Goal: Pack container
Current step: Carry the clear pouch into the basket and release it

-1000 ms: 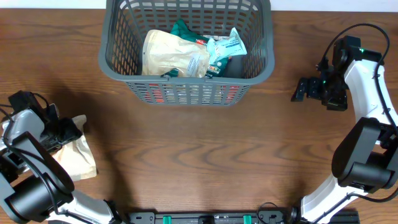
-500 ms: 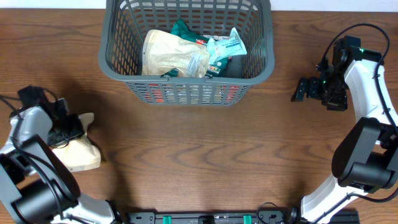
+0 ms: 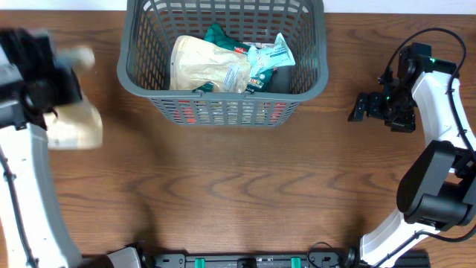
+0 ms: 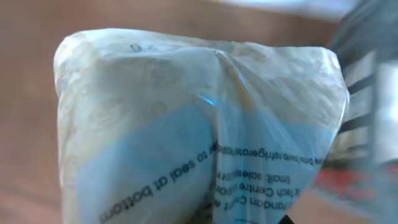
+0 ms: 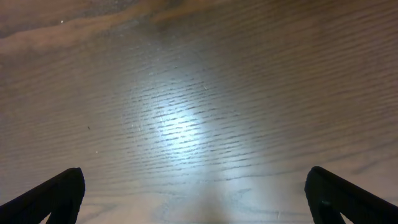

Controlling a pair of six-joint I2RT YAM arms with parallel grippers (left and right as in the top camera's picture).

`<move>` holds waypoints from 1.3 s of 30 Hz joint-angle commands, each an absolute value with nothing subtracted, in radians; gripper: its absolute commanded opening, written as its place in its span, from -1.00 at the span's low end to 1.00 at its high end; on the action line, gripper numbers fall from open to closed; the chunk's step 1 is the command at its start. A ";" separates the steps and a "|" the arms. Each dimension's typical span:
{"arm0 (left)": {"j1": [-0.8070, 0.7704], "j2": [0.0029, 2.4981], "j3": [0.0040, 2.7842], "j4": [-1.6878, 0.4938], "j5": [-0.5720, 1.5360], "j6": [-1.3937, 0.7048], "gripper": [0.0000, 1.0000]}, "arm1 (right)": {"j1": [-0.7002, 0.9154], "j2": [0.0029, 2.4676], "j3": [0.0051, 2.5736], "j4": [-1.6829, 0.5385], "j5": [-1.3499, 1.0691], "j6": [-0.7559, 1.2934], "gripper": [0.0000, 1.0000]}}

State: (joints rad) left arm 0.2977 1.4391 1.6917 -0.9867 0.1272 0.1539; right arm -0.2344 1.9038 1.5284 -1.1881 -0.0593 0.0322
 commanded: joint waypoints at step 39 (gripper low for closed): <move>-0.313 2.077 2.059 -0.841 0.194 0.907 0.25 | -0.234 1.900 1.528 -1.200 -0.064 0.012 0.98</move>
State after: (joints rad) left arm -0.3149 2.0960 2.0518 -0.8371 0.1848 0.9257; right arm -0.2344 1.9038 1.5284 -1.2037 -0.0593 0.0322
